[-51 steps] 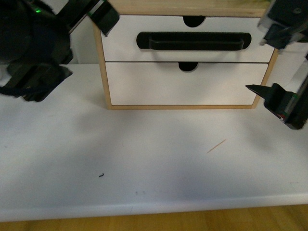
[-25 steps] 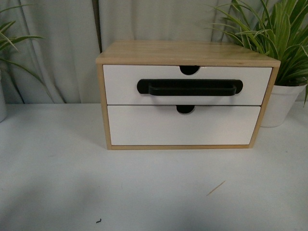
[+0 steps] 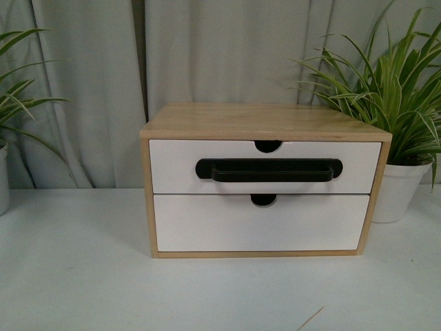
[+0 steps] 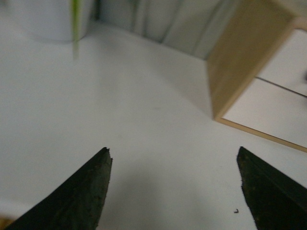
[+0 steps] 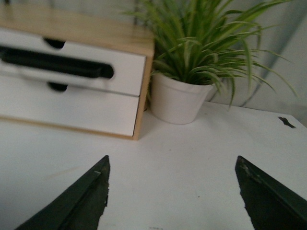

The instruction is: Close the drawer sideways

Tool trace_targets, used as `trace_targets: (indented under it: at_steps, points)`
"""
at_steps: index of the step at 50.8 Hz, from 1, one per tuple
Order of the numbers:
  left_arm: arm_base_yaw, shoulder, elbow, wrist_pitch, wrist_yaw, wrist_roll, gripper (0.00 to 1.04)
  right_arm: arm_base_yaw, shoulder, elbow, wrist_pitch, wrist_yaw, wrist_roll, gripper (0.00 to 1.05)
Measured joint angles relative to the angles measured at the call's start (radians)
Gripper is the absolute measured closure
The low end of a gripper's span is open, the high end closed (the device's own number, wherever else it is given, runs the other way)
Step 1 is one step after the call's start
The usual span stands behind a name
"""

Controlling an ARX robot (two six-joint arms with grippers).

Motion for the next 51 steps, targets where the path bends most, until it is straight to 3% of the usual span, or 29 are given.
trace_targets:
  at_steps: [5, 19, 24, 31, 51]
  points:
    - [0.047, -0.070, -0.016, 0.089, 0.143, 0.187, 0.42, 0.008, -0.023, -0.011, 0.002, 0.044, 0.082, 0.46]
    - [0.118, -0.214, -0.018, -0.035, 0.220, 0.315, 0.83, 0.011, -0.075, -0.043, -0.020, 0.047, 0.148, 0.89]
    - [0.200, -0.270, -0.018, -0.085, 0.325, 0.325, 0.99, 0.011, -0.095, -0.049, -0.031, 0.047, 0.149, 1.04]
    - [0.237, -0.325, -0.018, -0.140, 0.333, 0.329, 1.01, 0.012, -0.248, -0.084, -0.172, 0.047, 0.154, 1.03]
    - [0.239, -0.452, -0.018, -0.266, 0.337, 0.335, 1.01, 0.012, -0.279, -0.087, -0.177, 0.047, 0.155, 1.03]
